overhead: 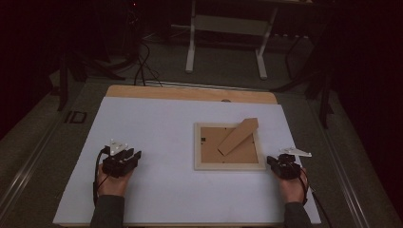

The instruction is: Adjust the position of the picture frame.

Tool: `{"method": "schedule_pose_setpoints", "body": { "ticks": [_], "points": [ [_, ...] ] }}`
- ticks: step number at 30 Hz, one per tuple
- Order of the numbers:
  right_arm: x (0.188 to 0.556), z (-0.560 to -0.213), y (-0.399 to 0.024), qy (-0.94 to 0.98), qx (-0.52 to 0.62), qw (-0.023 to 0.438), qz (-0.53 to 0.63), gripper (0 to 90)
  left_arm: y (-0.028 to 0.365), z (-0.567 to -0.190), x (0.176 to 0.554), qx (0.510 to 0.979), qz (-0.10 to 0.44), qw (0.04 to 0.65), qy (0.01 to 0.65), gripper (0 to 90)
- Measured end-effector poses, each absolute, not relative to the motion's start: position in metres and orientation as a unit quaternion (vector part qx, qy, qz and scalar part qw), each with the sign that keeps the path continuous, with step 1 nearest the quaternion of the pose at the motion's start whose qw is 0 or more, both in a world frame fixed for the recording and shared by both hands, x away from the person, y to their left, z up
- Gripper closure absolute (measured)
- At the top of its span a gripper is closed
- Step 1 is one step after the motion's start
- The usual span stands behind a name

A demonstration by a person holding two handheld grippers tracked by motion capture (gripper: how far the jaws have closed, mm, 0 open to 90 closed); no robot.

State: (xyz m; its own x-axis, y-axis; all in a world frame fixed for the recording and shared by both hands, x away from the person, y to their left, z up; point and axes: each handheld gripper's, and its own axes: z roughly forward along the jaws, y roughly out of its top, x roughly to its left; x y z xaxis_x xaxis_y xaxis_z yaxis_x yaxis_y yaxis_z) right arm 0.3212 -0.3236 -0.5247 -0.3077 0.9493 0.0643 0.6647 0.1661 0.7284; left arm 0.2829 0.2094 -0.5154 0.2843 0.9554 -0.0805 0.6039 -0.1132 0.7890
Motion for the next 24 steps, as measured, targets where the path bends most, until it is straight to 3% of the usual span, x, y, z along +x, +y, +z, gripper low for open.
{"method": "schedule_pose_setpoints", "body": {
  "ticks": [7,16,24],
  "points": [
    [0.3214,-0.5266,-0.3227,0.734,0.554,0.205,0.336,89.9,0.2096,-0.5188,0.2832,0.718,0.243,0.35,0.55,72.1],
    [0.3227,-0.529,-0.3192,0.737,0.552,0.2,0.333,89.8,0.2065,-0.5199,0.2843,0.72,0.231,0.349,0.555,65.8],
    [0.3226,-0.5294,-0.318,0.739,0.552,0.197,0.334,89.8,0.2088,-0.5195,0.2845,0.716,0.222,0.359,0.556,65.4]
  ]
}}
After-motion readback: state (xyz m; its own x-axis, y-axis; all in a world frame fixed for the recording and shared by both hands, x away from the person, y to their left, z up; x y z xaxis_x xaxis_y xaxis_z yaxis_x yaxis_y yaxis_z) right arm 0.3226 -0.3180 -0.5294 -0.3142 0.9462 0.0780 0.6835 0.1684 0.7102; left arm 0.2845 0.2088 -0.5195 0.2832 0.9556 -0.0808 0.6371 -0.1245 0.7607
